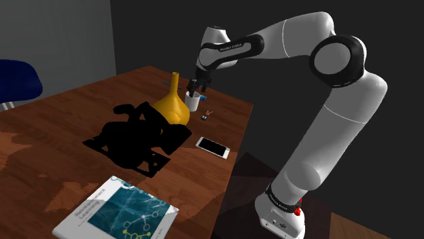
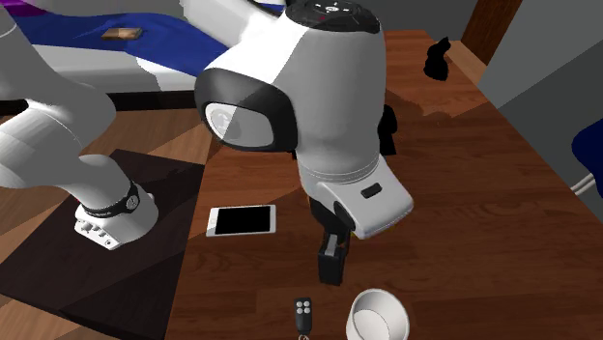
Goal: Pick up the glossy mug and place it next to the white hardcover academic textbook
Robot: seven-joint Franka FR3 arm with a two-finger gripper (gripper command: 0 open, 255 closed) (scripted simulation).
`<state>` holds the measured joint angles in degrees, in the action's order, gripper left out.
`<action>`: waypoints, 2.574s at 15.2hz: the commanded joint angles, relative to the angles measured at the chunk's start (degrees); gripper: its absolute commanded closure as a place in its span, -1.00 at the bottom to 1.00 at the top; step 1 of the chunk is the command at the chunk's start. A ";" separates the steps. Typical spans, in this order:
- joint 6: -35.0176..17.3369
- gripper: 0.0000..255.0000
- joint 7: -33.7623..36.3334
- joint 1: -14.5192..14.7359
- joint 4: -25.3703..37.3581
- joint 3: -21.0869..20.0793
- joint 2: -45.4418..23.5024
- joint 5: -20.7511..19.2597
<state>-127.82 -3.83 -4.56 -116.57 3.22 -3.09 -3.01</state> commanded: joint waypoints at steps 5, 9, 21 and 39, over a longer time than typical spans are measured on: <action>-2.78 -1.00 -1.86 -0.94 11.02 0.45 -12.88 0.55; -4.73 -1.00 -2.18 -1.21 12.78 0.47 -16.45 0.72; -7.30 -1.00 -2.25 -1.37 12.49 0.46 -18.74 0.83; -2.78 1.00 -2.41 -1.32 14.58 0.48 -16.29 0.81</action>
<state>-131.18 -6.14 -5.83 -102.15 3.68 -19.81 -2.21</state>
